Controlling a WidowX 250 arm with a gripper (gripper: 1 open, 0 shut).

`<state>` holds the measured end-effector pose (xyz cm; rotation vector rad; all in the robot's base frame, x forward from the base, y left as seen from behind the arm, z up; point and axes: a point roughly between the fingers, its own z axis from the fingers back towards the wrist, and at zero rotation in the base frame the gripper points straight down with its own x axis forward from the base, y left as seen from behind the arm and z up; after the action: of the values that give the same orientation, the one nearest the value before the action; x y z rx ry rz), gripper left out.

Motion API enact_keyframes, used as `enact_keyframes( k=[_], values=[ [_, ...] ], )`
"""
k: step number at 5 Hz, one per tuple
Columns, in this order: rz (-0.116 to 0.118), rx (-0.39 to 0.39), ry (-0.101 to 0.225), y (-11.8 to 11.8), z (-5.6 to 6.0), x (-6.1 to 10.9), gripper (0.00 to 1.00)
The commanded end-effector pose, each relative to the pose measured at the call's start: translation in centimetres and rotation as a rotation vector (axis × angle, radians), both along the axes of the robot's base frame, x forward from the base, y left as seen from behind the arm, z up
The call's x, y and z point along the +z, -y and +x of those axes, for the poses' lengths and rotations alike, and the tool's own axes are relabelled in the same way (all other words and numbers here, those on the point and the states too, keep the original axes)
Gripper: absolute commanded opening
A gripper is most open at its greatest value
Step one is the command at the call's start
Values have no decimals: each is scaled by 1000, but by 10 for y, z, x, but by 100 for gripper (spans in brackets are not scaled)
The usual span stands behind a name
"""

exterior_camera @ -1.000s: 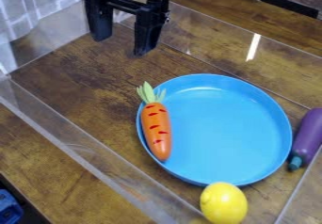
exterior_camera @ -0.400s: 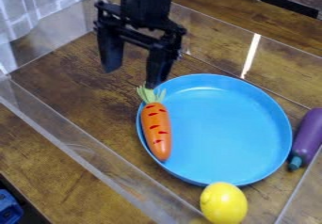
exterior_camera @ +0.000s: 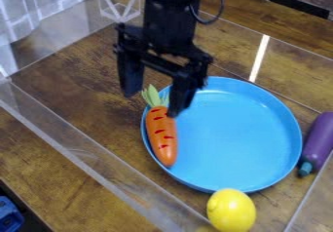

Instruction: Remove the lemon from the blue tray and put it on the table

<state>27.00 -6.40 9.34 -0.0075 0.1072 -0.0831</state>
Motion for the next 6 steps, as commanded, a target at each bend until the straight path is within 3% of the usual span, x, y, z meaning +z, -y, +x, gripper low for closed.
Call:
enact_keyframes(
  k=[1, 2, 4, 6],
  values=[
    [-15, -29, 73, 19, -4, 8, 100],
    [-18, -47, 92, 39, -11, 1, 100],
    [-33, -42, 138, 80, -14, -20, 100],
    [-45, -60, 147, 97, -14, -52, 100]
  ],
)
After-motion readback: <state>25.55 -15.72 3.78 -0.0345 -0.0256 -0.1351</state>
